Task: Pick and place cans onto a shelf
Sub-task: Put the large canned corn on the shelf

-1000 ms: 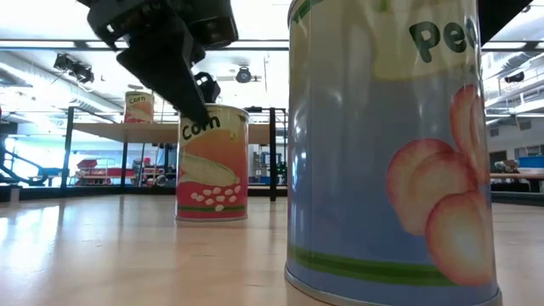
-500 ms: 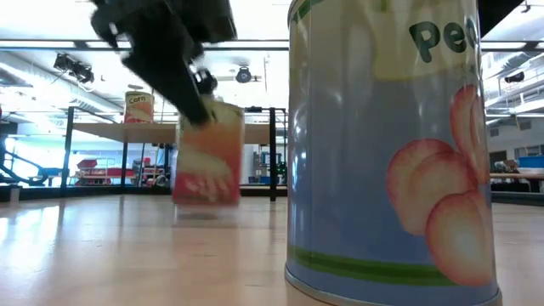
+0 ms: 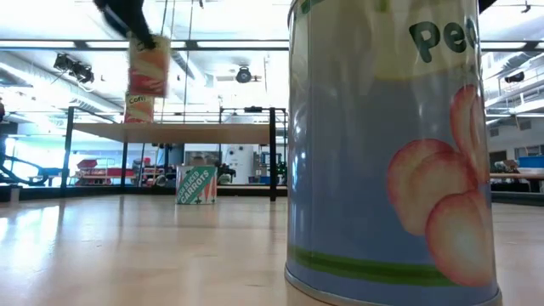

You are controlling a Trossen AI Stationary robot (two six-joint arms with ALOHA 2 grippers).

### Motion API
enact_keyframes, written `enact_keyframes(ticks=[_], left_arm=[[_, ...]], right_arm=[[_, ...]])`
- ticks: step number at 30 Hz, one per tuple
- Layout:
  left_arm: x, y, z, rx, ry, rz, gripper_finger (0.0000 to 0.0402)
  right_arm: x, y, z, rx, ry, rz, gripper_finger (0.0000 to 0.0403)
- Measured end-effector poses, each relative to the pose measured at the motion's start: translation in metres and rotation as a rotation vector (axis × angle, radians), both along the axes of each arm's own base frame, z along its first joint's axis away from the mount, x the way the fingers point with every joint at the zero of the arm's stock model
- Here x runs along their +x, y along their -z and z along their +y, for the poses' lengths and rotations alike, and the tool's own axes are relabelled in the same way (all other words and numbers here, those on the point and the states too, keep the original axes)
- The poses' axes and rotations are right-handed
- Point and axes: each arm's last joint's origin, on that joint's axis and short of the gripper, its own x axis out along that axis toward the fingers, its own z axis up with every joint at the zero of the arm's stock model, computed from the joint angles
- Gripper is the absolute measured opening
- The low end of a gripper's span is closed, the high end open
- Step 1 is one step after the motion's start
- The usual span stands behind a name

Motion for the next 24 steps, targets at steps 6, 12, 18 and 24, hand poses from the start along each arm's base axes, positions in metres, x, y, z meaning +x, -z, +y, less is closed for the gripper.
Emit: enact_keyframes(ticks=[6,12,18,24], left_arm=[[-0.037,-0.004,0.03,0.087,-0.357,0.037,0.0309],[-0.046,0.001,0.053,0.082,-0.539,0.046,0.0309],[-0.052,0.012,0.072,0.063,-0.662,0.047,0.0309],[-0.051,0.01,0.082,0.042,-0.689,-0.034,0.0315]], right_arm=[[0.005,0.0,-0.009,-0.033,-0.009,-0.004,0.0253],[0.008,-0.001,-0.011,-0.035,-0.01,-0.013,0.0253],[0.007,-0.001,-0.008,-0.032,-0.02,-0.017,0.0253],[0.006,-0.001,-0.006,-0.032,-0.026,-0.017,0.0253]])
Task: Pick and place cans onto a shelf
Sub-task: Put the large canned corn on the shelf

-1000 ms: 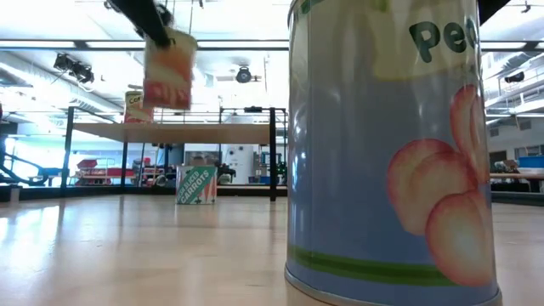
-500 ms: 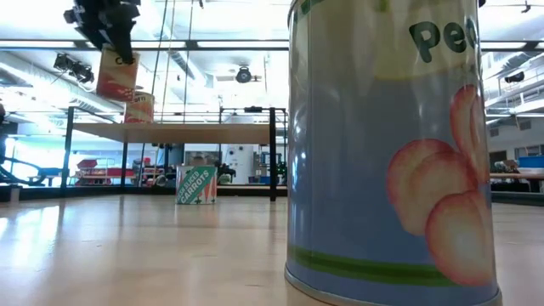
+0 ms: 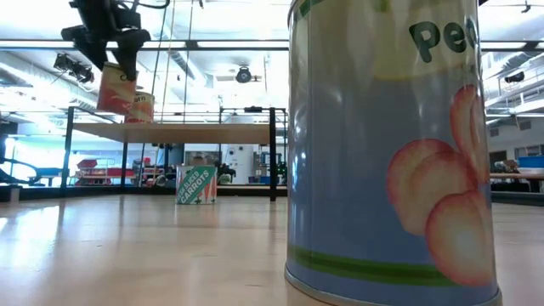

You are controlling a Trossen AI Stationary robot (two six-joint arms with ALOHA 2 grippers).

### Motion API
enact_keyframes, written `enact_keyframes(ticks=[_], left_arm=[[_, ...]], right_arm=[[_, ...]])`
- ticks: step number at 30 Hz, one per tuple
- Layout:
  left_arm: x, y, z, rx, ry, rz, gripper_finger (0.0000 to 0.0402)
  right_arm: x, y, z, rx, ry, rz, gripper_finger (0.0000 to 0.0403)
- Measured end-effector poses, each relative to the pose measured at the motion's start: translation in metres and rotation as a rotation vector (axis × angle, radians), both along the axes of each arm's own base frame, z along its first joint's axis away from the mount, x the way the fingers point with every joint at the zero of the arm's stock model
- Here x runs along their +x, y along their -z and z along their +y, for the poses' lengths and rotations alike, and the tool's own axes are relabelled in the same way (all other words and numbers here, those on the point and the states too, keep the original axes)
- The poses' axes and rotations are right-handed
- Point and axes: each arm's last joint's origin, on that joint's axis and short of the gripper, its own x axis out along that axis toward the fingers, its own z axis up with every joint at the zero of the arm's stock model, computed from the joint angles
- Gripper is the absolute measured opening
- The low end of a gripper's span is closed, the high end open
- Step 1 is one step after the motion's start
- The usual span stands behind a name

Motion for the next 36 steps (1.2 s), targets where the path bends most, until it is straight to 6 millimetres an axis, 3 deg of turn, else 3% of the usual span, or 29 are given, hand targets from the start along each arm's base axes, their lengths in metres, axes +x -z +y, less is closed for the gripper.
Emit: enact_keyframes(ticks=[12,36], left_arm=[[-0.006,0.015,0.016,-0.034,-0.108,-0.062,0.0323],[-0.01,0.016,0.021,-0.088,-0.181,-0.175,0.0348]], right_arm=[[-0.001,0.0,0.002,0.006,-0.011,0.004,0.0254],[-0.001,-0.001,0.005,0.016,-0.019,-0.012,0.0254]])
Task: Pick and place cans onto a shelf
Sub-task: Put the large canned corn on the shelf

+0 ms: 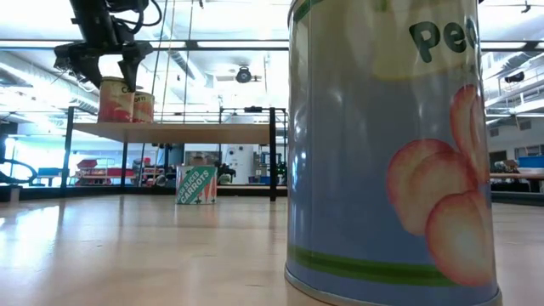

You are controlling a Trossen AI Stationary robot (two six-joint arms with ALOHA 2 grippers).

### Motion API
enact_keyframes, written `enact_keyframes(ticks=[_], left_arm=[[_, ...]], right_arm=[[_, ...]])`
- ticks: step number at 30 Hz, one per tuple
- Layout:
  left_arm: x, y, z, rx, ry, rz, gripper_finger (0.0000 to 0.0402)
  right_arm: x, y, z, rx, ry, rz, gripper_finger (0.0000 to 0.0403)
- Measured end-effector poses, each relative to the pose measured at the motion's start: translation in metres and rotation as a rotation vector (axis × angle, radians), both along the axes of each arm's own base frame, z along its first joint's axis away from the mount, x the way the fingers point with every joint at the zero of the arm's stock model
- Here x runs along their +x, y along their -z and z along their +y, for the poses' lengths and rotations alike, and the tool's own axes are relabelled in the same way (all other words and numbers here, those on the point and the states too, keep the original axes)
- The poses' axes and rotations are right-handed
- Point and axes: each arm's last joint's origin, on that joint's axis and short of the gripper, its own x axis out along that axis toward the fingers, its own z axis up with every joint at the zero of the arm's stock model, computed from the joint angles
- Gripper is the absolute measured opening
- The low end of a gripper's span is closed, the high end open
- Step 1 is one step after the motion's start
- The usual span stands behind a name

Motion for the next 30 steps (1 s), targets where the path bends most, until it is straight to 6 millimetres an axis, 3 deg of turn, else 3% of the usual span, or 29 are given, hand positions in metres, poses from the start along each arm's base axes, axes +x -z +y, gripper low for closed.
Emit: enact_keyframes(ticks=[21,30], left_arm=[[0.0,0.0011,-0.0014,-0.033,0.023,-0.009,0.0348],[0.0,0.001,-0.0014,-0.031,0.023,-0.009,0.032]], right_arm=[[-0.0005,0.0007,0.0014,0.043,-0.022,0.025,0.0254],[-0.0005,0.0007,0.0014,0.041,-0.025,0.025,0.0254]])
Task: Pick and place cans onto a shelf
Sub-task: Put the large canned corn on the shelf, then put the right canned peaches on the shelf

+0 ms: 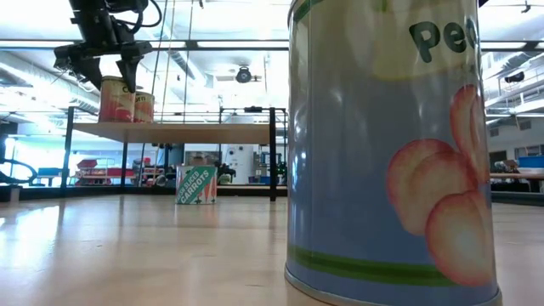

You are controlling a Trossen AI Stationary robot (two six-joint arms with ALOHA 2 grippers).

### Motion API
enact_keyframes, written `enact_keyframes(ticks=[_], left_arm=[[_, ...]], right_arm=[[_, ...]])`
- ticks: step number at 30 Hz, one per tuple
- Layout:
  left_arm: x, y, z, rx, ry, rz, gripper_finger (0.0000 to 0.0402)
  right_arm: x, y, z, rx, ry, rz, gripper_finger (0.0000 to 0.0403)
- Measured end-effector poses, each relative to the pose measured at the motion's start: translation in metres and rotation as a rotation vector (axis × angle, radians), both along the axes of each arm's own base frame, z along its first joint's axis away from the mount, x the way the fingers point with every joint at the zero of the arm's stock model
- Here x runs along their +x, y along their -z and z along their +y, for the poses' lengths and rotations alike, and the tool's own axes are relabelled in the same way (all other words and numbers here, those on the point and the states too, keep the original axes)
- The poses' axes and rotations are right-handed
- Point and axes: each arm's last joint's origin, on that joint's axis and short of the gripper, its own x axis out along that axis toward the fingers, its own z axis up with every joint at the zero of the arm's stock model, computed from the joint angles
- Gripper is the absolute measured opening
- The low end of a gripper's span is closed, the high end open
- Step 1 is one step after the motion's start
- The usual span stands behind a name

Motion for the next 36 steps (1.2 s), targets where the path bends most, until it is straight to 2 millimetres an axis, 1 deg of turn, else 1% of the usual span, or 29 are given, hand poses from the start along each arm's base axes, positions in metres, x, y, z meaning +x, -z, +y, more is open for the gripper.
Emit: enact_keyframes(ticks=[7,11,19,21,24,27,30,33,36], left_arm=[[-0.002,0.002,-0.002,-0.03,0.015,0.023,0.0353],[-0.003,0.001,-0.005,-0.051,0.034,-0.004,0.0356],[-0.01,-0.005,-0.012,-0.017,0.031,-0.035,0.0357],[-0.013,-0.009,-0.015,-0.028,0.033,-0.028,0.0357],[-0.021,-0.024,-0.026,-0.038,0.058,-0.042,0.0357],[-0.029,-0.036,-0.043,-0.03,0.125,-0.122,0.0357],[-0.038,-0.043,-0.06,-0.001,0.211,-0.222,0.0357],[-0.045,-0.051,-0.075,0.064,0.358,-0.322,0.0357],[-0.046,-0.052,-0.086,0.123,0.56,-0.462,0.0357]], right_arm=[[0.0,0.0,0.0,0.01,-0.001,0.005,0.0254],[0.0,0.0,0.001,0.021,-0.004,0.01,0.0254],[0.0,0.0,0.001,0.024,0.0,0.009,0.0254],[0.0,0.0,0.001,0.024,0.001,0.009,0.0254],[0.0,0.0,0.001,0.02,-0.004,0.008,0.0254],[0.004,-0.001,-0.002,0.005,-0.008,-0.026,0.0253],[0.016,-0.005,-0.012,0.0,-0.029,-0.093,0.0249],[0.031,-0.011,-0.027,-0.025,-0.052,-0.183,0.0244],[0.047,-0.022,-0.048,-0.028,-0.063,-0.308,0.0239]])
